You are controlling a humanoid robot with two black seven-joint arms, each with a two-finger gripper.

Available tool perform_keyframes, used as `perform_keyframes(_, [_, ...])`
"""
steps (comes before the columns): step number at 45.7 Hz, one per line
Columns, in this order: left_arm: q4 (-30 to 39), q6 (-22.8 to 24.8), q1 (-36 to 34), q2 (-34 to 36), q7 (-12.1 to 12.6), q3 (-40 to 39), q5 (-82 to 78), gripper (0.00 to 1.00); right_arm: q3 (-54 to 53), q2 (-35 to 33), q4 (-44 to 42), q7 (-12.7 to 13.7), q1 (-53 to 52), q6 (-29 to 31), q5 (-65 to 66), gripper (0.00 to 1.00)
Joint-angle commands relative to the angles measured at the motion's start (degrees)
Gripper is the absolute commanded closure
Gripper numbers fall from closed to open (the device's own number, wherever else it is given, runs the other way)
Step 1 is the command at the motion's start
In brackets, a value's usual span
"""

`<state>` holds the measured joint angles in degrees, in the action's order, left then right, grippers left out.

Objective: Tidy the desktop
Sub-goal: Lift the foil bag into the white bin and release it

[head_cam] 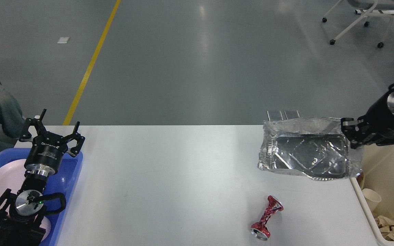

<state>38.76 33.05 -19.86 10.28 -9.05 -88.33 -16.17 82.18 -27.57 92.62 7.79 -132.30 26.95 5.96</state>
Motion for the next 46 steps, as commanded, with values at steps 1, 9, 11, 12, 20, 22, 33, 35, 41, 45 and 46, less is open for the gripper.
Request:
perform_keyframes(1, [0.0,0.0,0.0,0.0,0.0,0.0,0.0,0.04,1.3,-8.6,-6.7,-0.1,7.1,-0.8,7.0,1.0])
perform_keyframes(9, [0.0,0.0,0.0,0.0,0.0,0.0,0.0,0.04,-1.4,-19.7,-22.9,-0.2,21.4,-1.5,11.4,1.0])
perform_keyframes(11, [-0.1,0.0,0.0,0.0,0.0,0.0,0.0,0.04,-3.7,-21.1,-27.7,-0.2,26.4,-1.9,11.3,1.0])
perform_keyframes(12, [0.0,0.0,0.0,0.0,0.0,0.0,0.0,0.04,-4.9,-21.6,-30.0,-0.2,29.0,-2.3,11.3,1.0])
perform_keyframes(20, [0.0,0.0,0.0,0.0,0.0,0.0,0.0,0.04,-18.9,-22.3,-46.6,-0.4,52.4,-8.0,10.6,1.0])
perform_keyframes(22, [0.0,0.0,0.0,0.0,0.0,0.0,0.0,0.04,-23.6,-22.1,-49.5,-0.3,57.4,-9.2,10.6,1.0])
perform_keyframes(33, [0.0,0.0,0.1,0.0,0.0,0.0,0.0,0.04,-45.9,-17.3,-65.4,0.2,81.0,-17.2,10.4,1.0])
perform_keyframes(35, [0.0,0.0,0.1,0.0,0.0,0.0,0.0,0.04,-48.8,-15.4,-68.8,0.3,84.6,-19.9,9.9,1.0])
perform_keyframes(41, [0.0,0.0,0.1,0.0,0.0,0.0,0.0,0.04,-53.0,-10.1,-77.2,0.5,93.3,-26.8,7.9,1.0])
perform_keyframes(45, [0.0,0.0,0.1,0.0,0.0,0.0,0.0,0.04,-53.5,-5.5,-81.7,0.5,98.4,-31.3,6.3,1.0])
perform_keyframes(46, [0.0,0.0,0.0,0.0,0.0,0.0,0.0,0.04,-53.5,-4.5,-82.5,0.5,99.2,-32.1,5.6,1.0])
